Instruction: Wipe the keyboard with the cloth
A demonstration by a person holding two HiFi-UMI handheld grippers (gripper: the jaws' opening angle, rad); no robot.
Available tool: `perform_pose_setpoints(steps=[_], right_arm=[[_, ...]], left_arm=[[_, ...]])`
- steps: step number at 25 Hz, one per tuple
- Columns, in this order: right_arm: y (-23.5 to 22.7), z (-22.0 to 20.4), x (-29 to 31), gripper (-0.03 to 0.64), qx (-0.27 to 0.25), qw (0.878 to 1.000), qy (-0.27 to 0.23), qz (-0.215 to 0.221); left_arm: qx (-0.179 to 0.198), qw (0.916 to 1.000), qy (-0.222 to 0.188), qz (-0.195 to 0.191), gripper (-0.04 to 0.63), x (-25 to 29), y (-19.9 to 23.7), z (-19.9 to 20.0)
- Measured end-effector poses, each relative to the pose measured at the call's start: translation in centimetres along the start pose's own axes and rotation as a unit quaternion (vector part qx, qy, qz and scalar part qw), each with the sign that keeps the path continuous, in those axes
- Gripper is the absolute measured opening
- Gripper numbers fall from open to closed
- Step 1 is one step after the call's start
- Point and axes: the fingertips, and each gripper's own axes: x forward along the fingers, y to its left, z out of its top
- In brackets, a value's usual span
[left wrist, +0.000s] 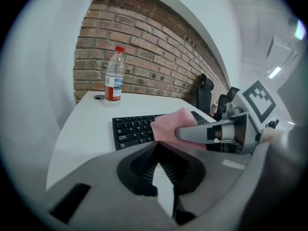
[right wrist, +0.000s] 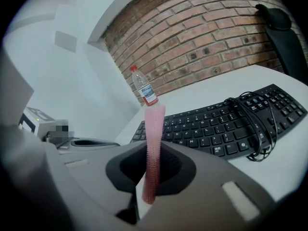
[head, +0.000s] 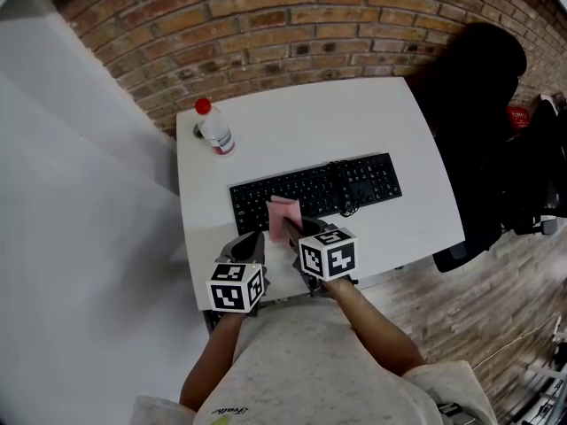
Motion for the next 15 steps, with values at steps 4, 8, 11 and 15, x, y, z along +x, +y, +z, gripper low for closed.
perform_pose_setpoints(steps=[4,8,11,15], right_arm=[[-1.1,0.0,-0.8,0.023,0.001,1.000,0.000,-0.007],[-2.3,0.0,-1.5,0.023,0.004,1.000,-0.001,-0.013],[-3.2,0.1,-2.0,0.023,0.006,1.000,-0.002,-0.018],[-4.2,0.5,-2.6,0.023,0.010,1.000,-0.004,-0.023]], left_arm=[[0.002,1.0000,0.000,-0.005,-0.005,0.6,-1.0,0.1],[0.002,1.0000,0.000,-0.008,-0.005,1.2,-1.9,0.1],[0.002,0.9999,0.002,-0.010,-0.005,1.6,-2.5,0.2],[0.002,0.9999,0.005,-0.013,-0.005,2.2,-3.2,0.4]])
